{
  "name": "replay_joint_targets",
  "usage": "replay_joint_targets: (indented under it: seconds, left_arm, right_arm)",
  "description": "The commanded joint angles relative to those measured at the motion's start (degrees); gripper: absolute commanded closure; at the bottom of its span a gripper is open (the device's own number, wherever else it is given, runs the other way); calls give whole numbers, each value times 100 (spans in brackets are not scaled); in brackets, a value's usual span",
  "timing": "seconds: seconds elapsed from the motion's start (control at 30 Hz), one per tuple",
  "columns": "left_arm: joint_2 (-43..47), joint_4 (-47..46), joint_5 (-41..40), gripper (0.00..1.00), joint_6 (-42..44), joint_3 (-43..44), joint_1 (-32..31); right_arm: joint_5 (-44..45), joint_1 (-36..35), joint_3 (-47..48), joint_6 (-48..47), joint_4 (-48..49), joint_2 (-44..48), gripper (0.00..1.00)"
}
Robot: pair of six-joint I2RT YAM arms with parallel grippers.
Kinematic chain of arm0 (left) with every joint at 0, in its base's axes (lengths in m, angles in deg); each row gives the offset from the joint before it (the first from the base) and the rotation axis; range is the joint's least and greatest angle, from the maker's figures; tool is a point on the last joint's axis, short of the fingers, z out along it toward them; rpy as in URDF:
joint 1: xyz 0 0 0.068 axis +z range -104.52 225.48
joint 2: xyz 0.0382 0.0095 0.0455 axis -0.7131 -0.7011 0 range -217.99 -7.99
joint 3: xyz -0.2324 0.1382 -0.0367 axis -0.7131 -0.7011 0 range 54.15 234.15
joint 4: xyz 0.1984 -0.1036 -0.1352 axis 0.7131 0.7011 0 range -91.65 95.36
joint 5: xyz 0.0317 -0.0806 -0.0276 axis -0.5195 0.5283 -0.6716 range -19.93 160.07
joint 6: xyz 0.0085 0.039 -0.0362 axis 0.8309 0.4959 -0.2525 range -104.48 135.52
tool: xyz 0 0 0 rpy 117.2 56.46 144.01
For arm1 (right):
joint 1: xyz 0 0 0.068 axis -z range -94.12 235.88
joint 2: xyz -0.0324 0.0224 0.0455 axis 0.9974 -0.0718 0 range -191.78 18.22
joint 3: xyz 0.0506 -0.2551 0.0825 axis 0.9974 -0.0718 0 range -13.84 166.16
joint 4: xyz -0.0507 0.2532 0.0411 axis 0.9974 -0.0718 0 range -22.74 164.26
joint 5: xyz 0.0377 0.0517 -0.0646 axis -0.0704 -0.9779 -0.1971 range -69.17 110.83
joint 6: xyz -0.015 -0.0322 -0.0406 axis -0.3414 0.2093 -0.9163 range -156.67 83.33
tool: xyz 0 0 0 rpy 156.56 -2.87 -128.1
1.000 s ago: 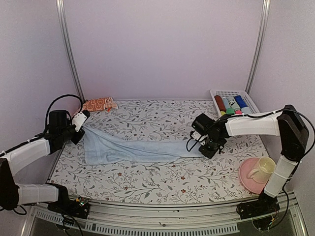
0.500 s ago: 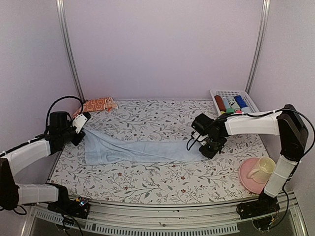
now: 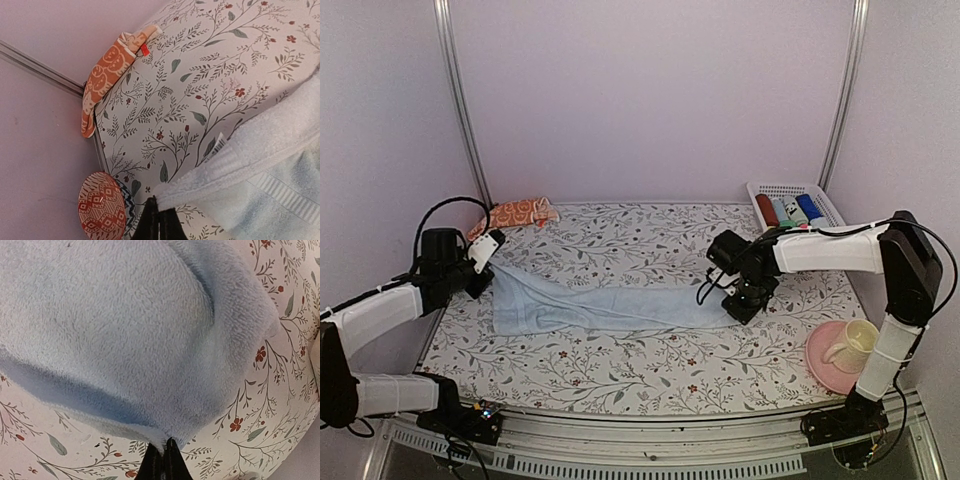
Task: Roll the towels
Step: Flatten out the towel at the center of the board.
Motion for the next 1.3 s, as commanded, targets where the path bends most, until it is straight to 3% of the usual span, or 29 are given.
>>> replay_joint_targets:
  seconds: [0.0, 0.33, 0.7, 0.9, 1.07, 1.27]
  left_arm:
    - [68, 501, 289, 100, 178, 248, 1]
    - [519, 2288, 1574, 100, 849, 1312, 10]
    - [788, 3413, 944, 100, 1341, 2421, 133]
    - [559, 4151, 903, 100, 1771, 2103, 108]
    - [404, 4154, 829, 100, 2041, 1346, -72]
    - [357, 3844, 1730, 100, 2087, 865, -393]
  right_arm:
    - [338, -13, 435, 93, -142, 231, 98]
    - [1258, 12, 1697, 9, -289, 931, 98]
    - [2435, 65, 2269, -468, -259, 2101, 98]
    - [2896, 156, 1681, -354, -267, 2371, 98]
    - [2786, 205, 1079, -87, -223, 2229, 98]
    - [2469, 211, 677, 187, 82, 1675, 98]
